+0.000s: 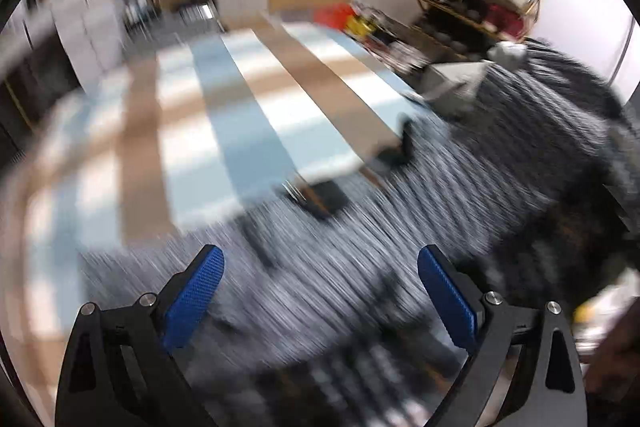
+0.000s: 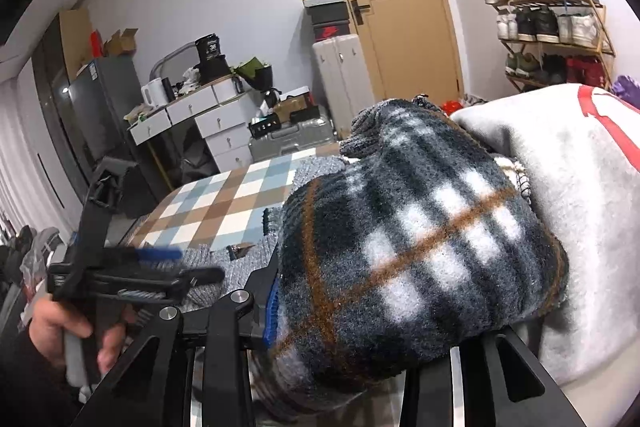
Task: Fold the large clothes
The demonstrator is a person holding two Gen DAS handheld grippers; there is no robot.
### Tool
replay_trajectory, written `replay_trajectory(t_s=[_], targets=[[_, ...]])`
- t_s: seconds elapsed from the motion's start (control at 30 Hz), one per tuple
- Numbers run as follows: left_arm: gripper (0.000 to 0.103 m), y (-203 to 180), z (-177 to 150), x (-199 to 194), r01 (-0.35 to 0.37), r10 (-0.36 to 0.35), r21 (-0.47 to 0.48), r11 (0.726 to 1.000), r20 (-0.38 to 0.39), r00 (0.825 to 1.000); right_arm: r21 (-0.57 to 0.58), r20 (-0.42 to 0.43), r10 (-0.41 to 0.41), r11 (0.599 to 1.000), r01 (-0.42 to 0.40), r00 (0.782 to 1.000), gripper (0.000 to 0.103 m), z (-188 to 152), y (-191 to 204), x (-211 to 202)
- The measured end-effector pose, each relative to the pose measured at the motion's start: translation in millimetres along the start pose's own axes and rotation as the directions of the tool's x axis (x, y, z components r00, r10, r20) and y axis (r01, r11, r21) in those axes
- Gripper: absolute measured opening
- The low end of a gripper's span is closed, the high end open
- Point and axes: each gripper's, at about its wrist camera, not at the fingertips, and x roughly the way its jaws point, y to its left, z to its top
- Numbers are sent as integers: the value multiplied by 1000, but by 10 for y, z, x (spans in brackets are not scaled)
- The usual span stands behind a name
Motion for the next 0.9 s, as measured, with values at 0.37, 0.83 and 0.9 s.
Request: replay_trajectory(t_s=[0.37, 0.83, 0.9], targets=[[102, -322, -248, 221, -95, 107, 153, 984, -75, 991, 29, -10, 20, 999, -20, 1000, 36, 23, -82, 26], [102, -517, -633, -167, -64, 90, 215, 975, -110, 990, 42, -10, 18, 999, -18, 1000, 37, 10, -61, 10], [102, -525, -647, -30, -52, 77, 202, 978, -115, 990, 39, -11, 16, 999, -16, 1000, 37, 13, -63, 11]])
